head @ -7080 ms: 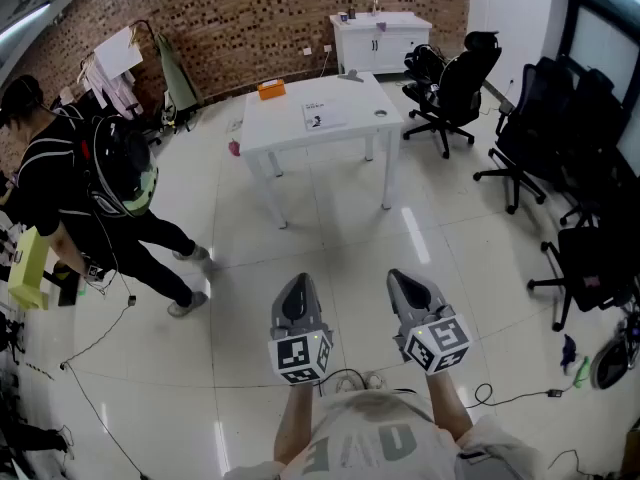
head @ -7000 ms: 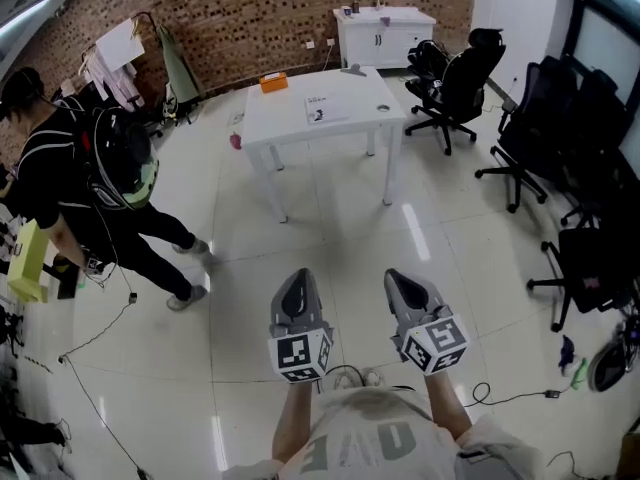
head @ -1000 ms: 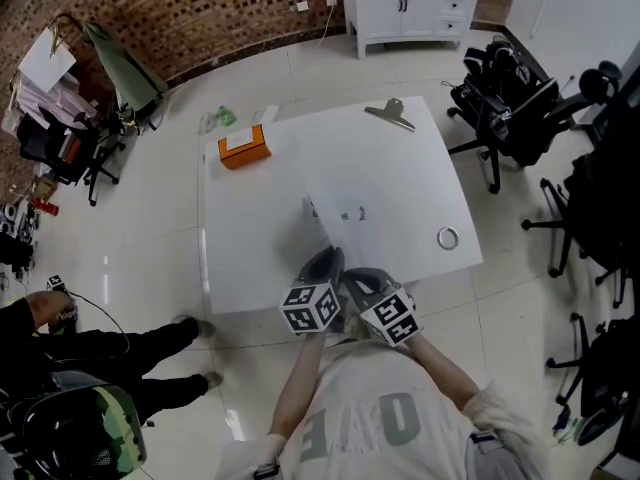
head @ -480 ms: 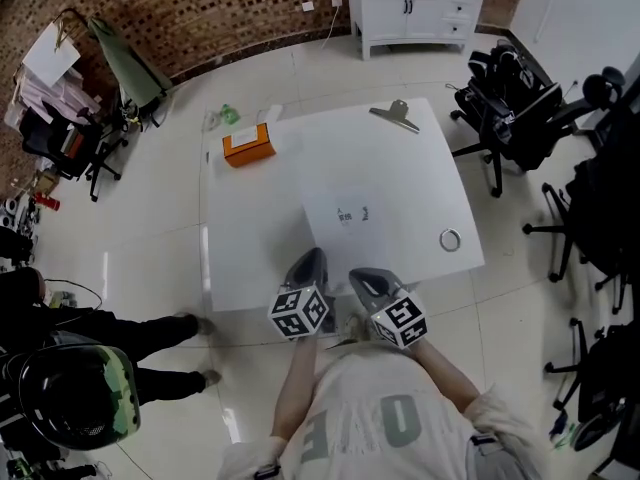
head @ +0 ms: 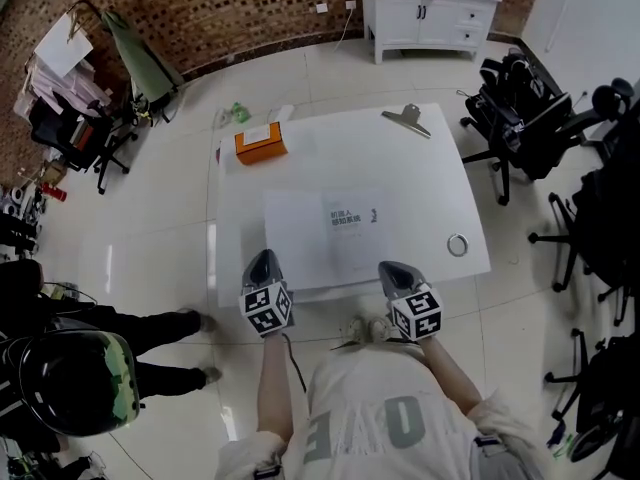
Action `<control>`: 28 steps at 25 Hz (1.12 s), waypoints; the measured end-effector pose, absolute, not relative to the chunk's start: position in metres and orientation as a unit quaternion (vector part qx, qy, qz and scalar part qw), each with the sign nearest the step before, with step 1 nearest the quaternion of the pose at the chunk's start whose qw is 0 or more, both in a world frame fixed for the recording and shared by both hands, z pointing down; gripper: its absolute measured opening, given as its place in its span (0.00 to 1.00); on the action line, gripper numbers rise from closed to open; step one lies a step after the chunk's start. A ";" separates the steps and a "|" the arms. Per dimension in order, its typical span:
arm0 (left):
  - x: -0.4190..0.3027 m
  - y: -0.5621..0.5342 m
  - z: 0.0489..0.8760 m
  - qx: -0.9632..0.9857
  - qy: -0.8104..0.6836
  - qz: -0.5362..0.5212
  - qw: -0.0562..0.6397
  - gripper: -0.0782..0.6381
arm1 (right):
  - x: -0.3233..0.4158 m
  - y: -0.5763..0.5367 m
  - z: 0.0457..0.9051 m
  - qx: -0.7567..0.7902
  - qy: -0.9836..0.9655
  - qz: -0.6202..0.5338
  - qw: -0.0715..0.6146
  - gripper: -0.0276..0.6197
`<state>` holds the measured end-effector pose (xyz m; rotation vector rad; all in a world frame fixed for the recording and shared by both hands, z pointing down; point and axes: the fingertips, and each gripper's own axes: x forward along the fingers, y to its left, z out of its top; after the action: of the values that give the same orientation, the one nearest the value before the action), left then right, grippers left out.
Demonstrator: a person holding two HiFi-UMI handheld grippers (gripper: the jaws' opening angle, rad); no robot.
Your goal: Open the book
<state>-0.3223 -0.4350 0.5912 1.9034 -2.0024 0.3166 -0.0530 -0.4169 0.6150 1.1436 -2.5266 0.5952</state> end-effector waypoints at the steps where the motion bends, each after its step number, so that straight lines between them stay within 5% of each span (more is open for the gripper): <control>1: -0.328 -0.435 0.599 0.669 -0.710 0.121 0.181 0.17 | -0.052 -0.417 0.617 0.399 -0.879 0.210 0.155 0.05; 10: -0.355 -0.430 0.684 0.636 -0.710 0.189 0.235 0.18 | -0.044 -0.411 0.623 0.400 -0.870 0.239 0.157 0.05; 17: -0.357 -0.429 0.680 0.634 -0.719 0.190 0.213 0.14 | -0.044 -0.409 0.623 0.403 -0.869 0.244 0.154 0.05; 22: -0.348 -0.438 0.580 0.655 -0.742 0.070 0.127 0.14 | -0.038 -0.421 0.603 0.417 -0.865 0.251 0.120 0.05; 28: -0.275 -0.436 0.392 0.703 -0.705 -0.084 -0.039 0.14 | -0.029 -0.460 0.489 0.452 -0.862 0.229 -0.019 0.05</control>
<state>-0.2750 -0.4363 0.3921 2.2653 -2.2708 -0.2699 -0.0288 -0.4599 0.4890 1.4382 -2.7415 0.7277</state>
